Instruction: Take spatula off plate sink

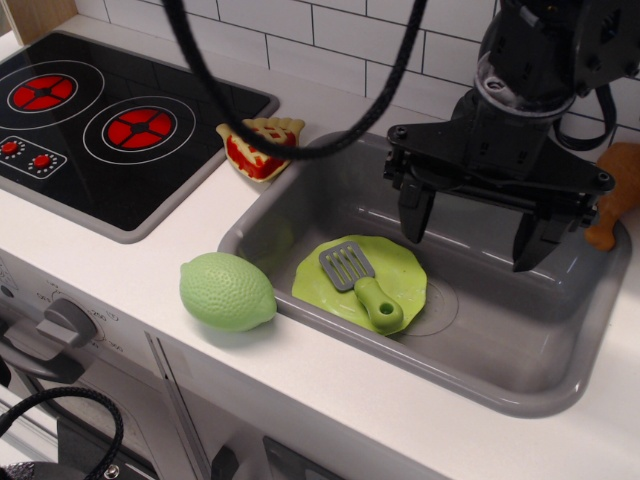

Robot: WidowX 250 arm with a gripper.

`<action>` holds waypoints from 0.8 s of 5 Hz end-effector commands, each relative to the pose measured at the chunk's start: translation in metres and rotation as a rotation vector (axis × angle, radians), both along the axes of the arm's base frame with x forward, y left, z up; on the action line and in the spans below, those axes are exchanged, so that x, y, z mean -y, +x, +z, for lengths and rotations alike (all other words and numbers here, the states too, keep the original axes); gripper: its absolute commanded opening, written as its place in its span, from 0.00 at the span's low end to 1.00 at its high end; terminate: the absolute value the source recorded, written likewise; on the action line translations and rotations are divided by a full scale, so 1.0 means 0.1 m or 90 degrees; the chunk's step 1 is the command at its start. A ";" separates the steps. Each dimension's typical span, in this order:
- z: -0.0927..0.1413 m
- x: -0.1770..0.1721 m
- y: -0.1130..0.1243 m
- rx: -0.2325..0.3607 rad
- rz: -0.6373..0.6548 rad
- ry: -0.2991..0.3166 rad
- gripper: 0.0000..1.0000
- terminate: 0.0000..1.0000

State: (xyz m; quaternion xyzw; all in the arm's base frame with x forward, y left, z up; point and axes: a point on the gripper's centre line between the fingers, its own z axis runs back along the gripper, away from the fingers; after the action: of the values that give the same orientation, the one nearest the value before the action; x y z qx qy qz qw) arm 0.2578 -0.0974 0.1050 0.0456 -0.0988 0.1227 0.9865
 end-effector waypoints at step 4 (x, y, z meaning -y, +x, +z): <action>-0.47 -0.46 0.15 0.008 0.012 -0.023 1.00 0.00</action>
State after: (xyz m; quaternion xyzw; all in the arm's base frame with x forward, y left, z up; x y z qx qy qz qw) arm 0.2687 -0.0505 0.0521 0.0316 -0.0923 0.1365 0.9858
